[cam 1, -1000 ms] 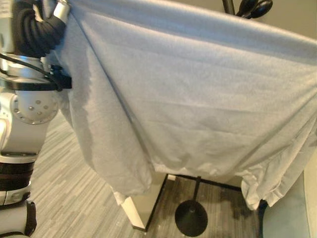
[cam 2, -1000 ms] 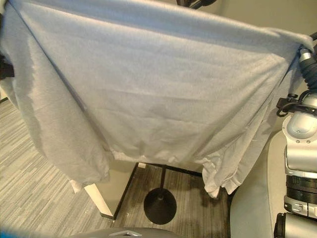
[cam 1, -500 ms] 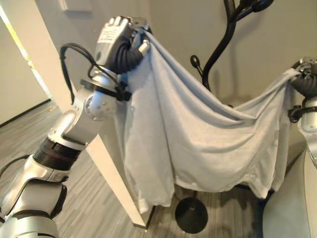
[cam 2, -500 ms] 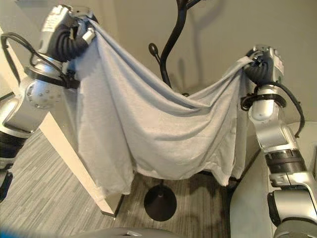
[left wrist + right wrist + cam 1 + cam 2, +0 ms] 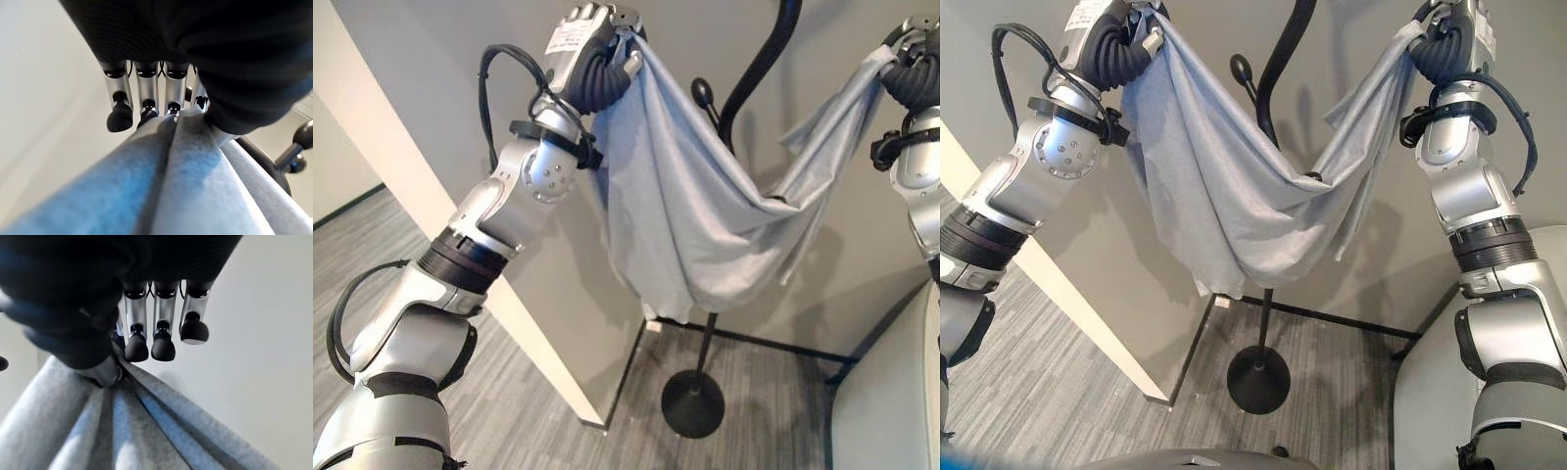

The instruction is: Hang the clothes on the sofa on the clothes rack.

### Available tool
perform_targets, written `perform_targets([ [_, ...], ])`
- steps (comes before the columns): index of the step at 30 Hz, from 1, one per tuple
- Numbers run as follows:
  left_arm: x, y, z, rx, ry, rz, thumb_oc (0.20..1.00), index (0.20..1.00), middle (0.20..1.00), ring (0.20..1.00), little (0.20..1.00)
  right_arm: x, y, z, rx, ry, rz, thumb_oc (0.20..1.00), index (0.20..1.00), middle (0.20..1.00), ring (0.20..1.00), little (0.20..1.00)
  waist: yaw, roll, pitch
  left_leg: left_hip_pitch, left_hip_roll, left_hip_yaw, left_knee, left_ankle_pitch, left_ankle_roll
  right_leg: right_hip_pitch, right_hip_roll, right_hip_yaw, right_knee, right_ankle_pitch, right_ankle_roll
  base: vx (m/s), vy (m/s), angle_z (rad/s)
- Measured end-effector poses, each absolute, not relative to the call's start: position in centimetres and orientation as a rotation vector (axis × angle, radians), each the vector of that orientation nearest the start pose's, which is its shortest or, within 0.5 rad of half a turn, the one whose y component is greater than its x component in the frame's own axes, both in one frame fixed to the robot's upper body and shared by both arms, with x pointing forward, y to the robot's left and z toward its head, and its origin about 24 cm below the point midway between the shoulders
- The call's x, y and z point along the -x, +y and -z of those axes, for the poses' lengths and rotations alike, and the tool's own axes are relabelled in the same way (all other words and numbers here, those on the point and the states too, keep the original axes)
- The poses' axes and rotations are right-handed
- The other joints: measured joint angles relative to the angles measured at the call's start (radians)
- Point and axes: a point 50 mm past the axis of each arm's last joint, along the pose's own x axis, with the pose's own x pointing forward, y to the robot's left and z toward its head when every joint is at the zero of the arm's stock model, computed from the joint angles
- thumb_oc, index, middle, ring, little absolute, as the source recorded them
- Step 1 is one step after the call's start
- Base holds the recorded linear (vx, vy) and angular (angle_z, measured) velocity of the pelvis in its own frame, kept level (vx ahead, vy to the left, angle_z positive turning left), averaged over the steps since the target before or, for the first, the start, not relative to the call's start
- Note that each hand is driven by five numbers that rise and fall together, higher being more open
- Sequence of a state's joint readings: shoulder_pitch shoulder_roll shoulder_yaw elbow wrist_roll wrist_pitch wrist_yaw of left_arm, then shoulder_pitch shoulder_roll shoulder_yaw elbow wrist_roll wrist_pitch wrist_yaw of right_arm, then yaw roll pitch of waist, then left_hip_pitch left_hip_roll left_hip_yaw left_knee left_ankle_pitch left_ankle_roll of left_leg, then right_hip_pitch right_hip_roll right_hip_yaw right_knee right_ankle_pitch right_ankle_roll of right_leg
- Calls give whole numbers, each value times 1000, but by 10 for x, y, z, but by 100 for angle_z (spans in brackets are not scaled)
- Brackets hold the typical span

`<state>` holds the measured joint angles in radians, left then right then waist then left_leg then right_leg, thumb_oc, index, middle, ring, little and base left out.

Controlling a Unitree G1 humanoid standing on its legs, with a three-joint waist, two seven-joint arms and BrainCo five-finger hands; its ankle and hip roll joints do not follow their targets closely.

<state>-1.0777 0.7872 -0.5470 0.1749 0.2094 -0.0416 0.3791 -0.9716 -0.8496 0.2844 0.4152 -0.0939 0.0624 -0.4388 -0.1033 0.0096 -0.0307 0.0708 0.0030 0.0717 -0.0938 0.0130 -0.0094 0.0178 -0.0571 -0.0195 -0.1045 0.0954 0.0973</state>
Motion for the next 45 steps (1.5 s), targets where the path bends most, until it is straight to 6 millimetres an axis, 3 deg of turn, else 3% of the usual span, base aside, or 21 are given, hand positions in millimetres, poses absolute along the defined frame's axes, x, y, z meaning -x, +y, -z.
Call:
perform_targets([
  [6,-333,133,-321,-1012,-1024,-104,200,200,200,200,200,-346,-253,-315,810,-686,565,200,200,200,200,200,-1,0,2,-3,1,-6,-5,0,0,0,0,-7,-1,-3,1,-1,-3,1],
  [13,-317,127,-332,-966,-1111,-96,200,200,200,200,200,-316,-262,-318,708,-806,630,200,200,200,200,200,-3,1,7,-1,0,-10,-5,0,0,3,0,-11,0,-3,1,0,0,0],
  [15,-312,137,-335,-926,-1121,-140,200,200,200,200,200,-306,-270,-305,662,-799,661,200,200,200,200,200,-5,0,7,3,0,-9,-5,0,0,6,0,-10,0,-3,1,0,0,0],
  [17,-308,150,-329,-896,-1097,-180,200,200,200,200,200,-302,-278,-279,656,-726,665,200,200,200,200,200,-7,-1,8,6,0,-4,-5,0,0,7,0,-4,0,-1,-1,-12,31,-7],
  [19,-306,167,-299,-843,-1006,-205,200,200,200,200,200,-294,-279,-239,620,-637,645,200,200,200,200,200,-9,-5,14,10,0,0,-5,0,-1,6,0,0,-1,-5,3,-7,26,-8],
  [23,-295,186,-259,-747,-886,-244,200,200,200,200,200,-279,-274,-203,609,-556,618,200,200,200,200,200,-11,-11,37,20,-1,6,-5,-2,-3,11,-1,7,-1,-8,-1,-2,9,-6],
  [28,-292,186,-257,-747,-888,-235,200,200,200,200,200,-280,-266,-200,662,-556,558,200,200,200,200,200,-14,-13,41,23,-2,9,-5,0,0,13,0,12,-1,-6,-2,0,0,0],
  [30,-282,194,-251,-767,-876,-262,200,200,200,200,200,-269,-262,-193,710,-552,530,200,200,200,200,200,-23,-12,41,35,2,12,-4,0,0,25,3,16,-1,0,-7,20,9,-7],
  [37,-277,193,-255,-759,-907,-271,200,200,200,200,200,-254,-264,-219,762,-682,620,200,200,200,200,200,-28,-5,37,42,5,24,-5,-3,-4,25,4,26,-1,-6,-1,5,4,-4],
  [45,-264,182,-266,-738,-993,-244,200,200,200,200,200,-250,-264,-223,746,-717,654,200,200,200,200,200,-31,-2,34,45,4,27,-5,-3,-3,27,6,30,-1,-4,-3,0,0,0],
])
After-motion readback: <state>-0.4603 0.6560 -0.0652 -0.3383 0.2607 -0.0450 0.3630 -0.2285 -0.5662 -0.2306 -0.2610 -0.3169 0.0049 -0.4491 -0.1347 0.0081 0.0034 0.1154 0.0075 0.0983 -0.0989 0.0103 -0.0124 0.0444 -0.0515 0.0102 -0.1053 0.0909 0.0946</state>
